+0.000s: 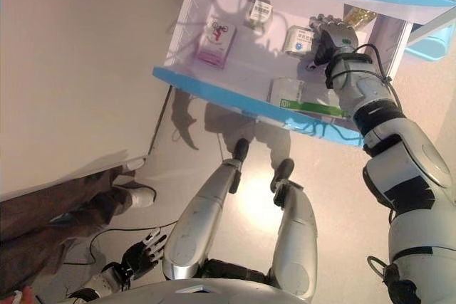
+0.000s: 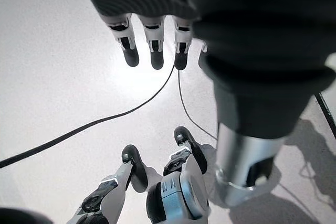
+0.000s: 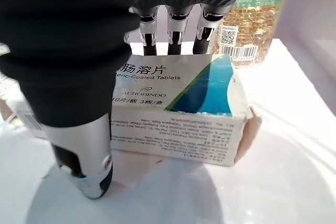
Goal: Open the drawer and pick up the medicine
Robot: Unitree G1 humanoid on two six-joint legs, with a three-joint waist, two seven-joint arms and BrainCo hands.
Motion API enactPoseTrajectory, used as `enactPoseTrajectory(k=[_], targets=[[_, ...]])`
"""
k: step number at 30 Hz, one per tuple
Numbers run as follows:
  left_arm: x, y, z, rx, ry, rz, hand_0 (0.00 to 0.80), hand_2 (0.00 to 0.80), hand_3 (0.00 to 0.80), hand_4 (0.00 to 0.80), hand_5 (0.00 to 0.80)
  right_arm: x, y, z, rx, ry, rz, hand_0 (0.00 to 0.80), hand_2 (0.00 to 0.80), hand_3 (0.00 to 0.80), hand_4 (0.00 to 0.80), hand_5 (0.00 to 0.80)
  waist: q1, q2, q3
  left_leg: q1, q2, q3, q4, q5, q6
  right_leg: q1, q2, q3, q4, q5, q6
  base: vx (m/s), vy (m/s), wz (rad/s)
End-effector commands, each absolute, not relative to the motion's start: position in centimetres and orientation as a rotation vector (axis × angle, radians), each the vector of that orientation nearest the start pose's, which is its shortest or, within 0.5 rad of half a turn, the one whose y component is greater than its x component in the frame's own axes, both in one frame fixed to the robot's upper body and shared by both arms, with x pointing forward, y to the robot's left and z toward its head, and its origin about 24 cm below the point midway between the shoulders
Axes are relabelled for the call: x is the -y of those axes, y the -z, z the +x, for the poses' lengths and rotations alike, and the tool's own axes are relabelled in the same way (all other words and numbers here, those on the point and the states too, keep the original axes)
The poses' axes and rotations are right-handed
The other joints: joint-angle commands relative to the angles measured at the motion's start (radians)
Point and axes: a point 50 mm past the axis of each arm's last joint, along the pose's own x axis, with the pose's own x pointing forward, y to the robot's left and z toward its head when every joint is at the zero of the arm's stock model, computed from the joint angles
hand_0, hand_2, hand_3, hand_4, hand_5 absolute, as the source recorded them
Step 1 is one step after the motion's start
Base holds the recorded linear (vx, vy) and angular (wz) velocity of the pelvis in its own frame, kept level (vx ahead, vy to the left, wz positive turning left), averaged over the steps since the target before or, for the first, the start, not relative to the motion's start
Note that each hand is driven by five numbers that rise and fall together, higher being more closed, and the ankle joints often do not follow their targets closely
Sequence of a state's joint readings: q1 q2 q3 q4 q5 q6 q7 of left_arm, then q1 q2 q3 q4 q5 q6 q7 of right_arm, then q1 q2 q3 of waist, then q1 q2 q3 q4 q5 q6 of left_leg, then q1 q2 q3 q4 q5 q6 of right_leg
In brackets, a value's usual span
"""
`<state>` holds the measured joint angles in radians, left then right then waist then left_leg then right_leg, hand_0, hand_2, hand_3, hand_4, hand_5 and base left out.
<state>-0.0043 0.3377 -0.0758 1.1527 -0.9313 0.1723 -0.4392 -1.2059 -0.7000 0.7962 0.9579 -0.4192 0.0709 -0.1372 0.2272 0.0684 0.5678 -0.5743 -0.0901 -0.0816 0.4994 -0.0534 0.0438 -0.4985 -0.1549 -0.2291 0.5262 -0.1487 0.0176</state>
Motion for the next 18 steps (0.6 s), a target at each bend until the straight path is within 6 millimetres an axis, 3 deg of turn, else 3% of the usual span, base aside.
enactPoseTrajectory(k=[1,16,18], targets=[[-24.9,15.0,8.0,-1.091,-0.205,-0.703,0.000,0.000,0.000,0.000,0.000,21.4,-21.2,41.6,0.047,0.048,-1.668,0.000,0.000,0.000,0.000,0.000,0.040,0.034,-0.048,0.030,-0.011,0.045,-0.082,-0.062,0.054,-0.039,-0.003,0.010,0.044,-0.002,0.010,0.000,0.000,0.00],[-24.5,15.2,7.9,-1.100,-0.191,-0.697,0.000,0.000,0.000,0.000,0.000,21.3,-19.5,41.8,-0.061,-0.040,-1.716,0.000,0.000,0.000,0.000,0.000,0.053,0.039,-0.048,0.029,-0.013,0.041,-0.089,-0.050,0.050,-0.036,-0.006,0.004,0.038,0.002,0.009,0.006,0.002,0.03],[-24.5,15.2,7.4,-1.109,-0.193,-0.697,0.000,0.000,0.000,0.000,0.000,21.4,-19.0,41.7,-0.077,-0.062,-1.720,0.000,0.000,0.000,0.000,0.000,0.053,0.040,-0.048,0.048,-0.016,0.040,-0.082,-0.076,0.047,-0.023,-0.007,0.015,0.052,-0.023,0.019,0.060,0.010,0.04]])
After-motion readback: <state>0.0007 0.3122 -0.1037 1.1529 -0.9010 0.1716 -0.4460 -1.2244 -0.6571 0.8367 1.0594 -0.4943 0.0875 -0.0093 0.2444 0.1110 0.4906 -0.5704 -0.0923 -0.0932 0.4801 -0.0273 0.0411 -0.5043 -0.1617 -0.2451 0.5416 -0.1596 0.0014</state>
